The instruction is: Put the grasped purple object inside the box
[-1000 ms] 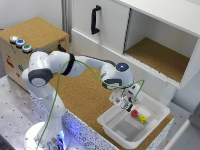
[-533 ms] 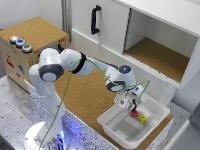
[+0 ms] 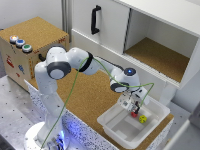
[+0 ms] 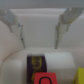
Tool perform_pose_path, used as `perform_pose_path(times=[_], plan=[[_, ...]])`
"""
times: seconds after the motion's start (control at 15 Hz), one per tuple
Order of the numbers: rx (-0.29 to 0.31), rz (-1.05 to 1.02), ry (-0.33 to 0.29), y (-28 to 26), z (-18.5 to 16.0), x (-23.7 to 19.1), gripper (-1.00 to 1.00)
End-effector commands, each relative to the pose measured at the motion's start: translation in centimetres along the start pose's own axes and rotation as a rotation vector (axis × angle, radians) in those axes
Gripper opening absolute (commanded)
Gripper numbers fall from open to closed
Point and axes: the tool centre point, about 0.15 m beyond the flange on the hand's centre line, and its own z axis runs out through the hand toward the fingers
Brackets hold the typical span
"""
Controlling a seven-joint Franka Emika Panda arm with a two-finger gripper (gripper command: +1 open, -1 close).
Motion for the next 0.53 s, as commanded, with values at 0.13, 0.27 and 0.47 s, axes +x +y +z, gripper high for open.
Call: perform_pose_path(times=[0.13, 0.27, 0.47], plan=[[0.213, -0.002, 0.081, 1.3, -7.4, -0.4, 1.00], [0.134, -0.084, 0.196, 0.1, -10.9, -0.9, 1.00], [0.165, -0.088, 0.245, -1.2, -15.2, -1.5, 1.00]])
